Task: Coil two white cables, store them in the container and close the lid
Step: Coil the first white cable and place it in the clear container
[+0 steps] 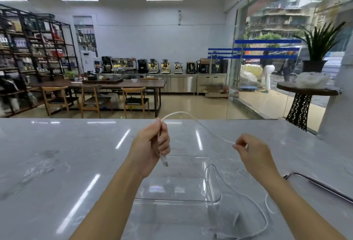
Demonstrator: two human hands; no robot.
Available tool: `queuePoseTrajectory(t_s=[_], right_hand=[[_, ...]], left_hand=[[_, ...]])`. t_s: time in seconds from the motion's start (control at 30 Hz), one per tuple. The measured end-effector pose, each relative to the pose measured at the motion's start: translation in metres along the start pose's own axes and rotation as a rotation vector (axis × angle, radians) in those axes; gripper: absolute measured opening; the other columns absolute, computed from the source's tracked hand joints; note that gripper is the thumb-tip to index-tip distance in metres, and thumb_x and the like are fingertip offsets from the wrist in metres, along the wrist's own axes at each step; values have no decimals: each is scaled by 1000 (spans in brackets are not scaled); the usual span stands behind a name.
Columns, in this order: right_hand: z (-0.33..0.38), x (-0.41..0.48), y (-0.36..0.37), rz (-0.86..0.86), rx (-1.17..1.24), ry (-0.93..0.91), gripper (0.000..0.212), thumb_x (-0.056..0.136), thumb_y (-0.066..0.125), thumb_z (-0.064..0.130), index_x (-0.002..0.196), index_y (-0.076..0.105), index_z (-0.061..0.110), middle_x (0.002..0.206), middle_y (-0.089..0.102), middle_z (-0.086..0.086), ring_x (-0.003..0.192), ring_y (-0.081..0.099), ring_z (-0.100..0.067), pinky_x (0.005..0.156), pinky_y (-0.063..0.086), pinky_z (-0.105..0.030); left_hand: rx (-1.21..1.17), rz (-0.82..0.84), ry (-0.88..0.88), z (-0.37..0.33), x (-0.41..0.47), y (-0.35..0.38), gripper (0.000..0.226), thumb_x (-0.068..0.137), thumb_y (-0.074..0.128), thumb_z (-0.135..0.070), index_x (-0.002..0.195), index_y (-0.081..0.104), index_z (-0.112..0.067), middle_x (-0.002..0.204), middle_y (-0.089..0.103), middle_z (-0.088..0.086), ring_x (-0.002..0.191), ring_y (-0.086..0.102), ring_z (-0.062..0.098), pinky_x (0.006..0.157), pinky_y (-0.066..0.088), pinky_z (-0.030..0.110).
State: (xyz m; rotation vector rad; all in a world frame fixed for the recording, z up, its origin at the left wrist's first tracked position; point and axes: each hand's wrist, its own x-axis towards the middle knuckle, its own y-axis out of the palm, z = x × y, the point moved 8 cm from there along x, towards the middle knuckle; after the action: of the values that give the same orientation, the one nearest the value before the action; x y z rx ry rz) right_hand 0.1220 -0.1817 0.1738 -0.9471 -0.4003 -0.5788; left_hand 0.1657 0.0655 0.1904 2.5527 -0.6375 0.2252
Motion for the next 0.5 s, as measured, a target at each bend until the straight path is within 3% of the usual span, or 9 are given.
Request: queuePoseTrajectory(t_s=[0.13,0.23,0.3,0.43,0.5], right_hand=[[45,-23,66,619,-437,-220,21,86,50,11,74,36,22,87,51,0,78,46,-22,57,32,-31],[88,-44,80,744,-502,-449,12,87,47,7,84,43,18,98,59,-5,79,49,-26,55,32,-29],[120,-51,75,703,-418,-576,4,89,49,10,89,50,14,97,63,-3,79,54,-23,61,37,-32],[170,-45,38,286,-177,-863,19,70,69,9,75,57,24,60,63,7,47,52,-10,38,24,-13],[178,-39,31,102,-187,-941,13,70,69,10,74,65,22,59,63,5,45,54,-17,37,36,-19]], left_hand=[[215,-24,5,3,1,-10,32,98,34,-21,75,53,-9,53,50,1,47,44,14,46,43,24],[379,-27,-9,6,0,-18,34,99,33,-21,78,55,-6,59,60,4,51,55,16,50,51,26],[453,-5,-14,10,0,-18,34,99,33,-20,79,55,-4,61,65,6,53,61,17,54,54,27],[646,102,-42,19,-4,-8,35,98,36,-17,77,57,0,58,66,7,53,63,20,57,55,27],[680,140,-35,20,-6,-5,36,98,36,-18,75,58,-2,53,63,6,50,59,19,61,50,31]])
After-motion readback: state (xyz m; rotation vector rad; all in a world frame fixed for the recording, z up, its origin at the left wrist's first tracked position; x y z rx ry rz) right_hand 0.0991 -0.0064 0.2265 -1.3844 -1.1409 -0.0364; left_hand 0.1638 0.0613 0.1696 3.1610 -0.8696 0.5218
